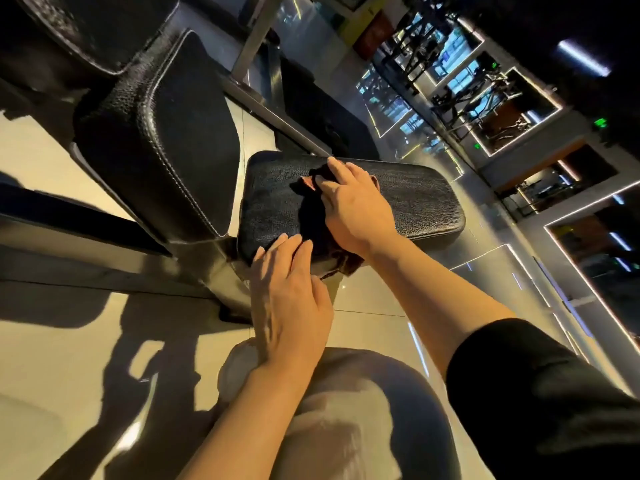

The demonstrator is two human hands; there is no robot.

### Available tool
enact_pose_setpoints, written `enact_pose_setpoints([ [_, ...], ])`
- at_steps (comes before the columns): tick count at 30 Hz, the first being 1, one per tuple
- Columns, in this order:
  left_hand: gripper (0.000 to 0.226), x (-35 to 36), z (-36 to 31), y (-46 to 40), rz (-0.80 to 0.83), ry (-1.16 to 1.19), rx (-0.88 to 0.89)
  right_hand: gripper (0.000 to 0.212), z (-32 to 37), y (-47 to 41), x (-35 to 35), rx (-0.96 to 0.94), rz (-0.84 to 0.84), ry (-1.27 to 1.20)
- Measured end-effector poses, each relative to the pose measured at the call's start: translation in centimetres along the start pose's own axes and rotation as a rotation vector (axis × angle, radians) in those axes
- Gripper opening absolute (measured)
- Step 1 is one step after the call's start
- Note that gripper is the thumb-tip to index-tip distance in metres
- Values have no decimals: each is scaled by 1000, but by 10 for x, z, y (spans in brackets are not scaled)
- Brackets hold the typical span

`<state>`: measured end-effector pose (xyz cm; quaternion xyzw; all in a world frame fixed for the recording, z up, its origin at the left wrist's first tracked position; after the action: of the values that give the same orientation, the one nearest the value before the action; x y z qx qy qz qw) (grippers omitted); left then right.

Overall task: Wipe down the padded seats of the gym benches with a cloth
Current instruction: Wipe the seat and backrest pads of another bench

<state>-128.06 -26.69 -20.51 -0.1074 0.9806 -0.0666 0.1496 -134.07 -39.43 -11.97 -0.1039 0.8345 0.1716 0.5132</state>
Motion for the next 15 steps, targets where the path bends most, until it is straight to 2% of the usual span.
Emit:
enact_pose_setpoints([
  [7,41,12,-19,-10,1,65,50,34,-102,41,-12,293,-119,-19],
  [12,39,11,-17,-15,-13,86,59,37,-90,37,-7,399,-179,4],
  [15,39,3,-8,-20,-46,104,21,39,-67,24,-5,303,-123,60],
])
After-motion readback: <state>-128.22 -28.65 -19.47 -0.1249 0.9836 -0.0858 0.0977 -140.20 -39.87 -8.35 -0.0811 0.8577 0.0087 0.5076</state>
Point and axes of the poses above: each hand's wrist, its own y-axis away from the middle knuckle, its own x-axis out of the palm, z = x × y, the point moved 2 cm from there along -y, towards the middle knuckle, and after that the axes turned 14 degrees about z, right-handed, at the moved point
